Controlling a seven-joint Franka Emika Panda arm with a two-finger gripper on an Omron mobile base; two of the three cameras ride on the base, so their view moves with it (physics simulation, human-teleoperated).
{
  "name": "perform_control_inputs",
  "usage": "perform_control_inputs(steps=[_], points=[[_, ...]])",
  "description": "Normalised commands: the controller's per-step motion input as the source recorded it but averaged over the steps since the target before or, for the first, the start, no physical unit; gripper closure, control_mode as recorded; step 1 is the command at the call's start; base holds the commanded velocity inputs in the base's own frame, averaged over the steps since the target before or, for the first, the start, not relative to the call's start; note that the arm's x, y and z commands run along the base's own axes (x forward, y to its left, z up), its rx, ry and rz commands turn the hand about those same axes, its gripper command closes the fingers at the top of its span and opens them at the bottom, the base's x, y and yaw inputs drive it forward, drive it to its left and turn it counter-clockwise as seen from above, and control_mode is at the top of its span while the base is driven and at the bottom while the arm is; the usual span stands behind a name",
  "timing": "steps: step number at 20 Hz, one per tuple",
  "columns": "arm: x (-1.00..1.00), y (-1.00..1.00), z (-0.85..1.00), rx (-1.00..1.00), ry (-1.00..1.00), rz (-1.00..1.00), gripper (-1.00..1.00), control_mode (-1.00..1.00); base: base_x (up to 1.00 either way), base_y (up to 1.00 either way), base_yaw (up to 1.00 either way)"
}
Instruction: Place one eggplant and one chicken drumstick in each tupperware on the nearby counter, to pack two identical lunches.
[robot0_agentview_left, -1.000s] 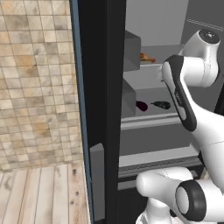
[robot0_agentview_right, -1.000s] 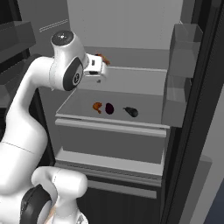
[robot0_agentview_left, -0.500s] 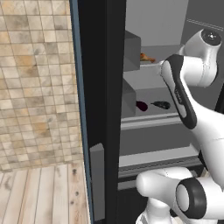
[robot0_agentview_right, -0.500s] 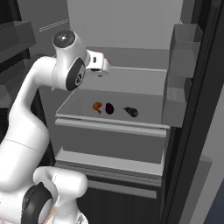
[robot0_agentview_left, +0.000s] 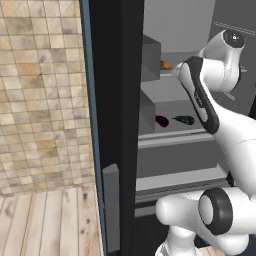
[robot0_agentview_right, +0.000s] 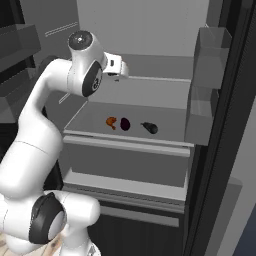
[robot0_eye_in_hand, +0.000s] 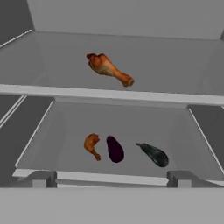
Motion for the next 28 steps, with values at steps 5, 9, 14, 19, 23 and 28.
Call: perform_control_inputs(steps=[5, 9, 14, 19, 23, 28], points=[[0.33, -0.01, 0.02, 0.00, 0.09, 0.00, -1.00, -1.00, 0.00, 0.00, 0.00], [0.35, -0.16, 0.00, 0.00, 0.05, 0.04, -1.00, -1.00, 0.00, 0.00, 0.00], [0.34, -0.18, 0.00, 0.00, 0.01, 0.08, -1.00, -1.00, 0.00, 0.00, 0.00], [0.39, -0.01, -0.07, 0.00, 0.01, 0.11, -1.00, -1.00, 0.00, 0.00, 0.00], [0.41, 0.01, -0.19, 0.00, 0.00, 0.13, -1.00, -1.00, 0.00, 0.00, 0.00], [0.40, 0.03, -0.20, 0.00, 0.00, 0.14, -1.00, -1.00, 0.00, 0.00, 0.00]])
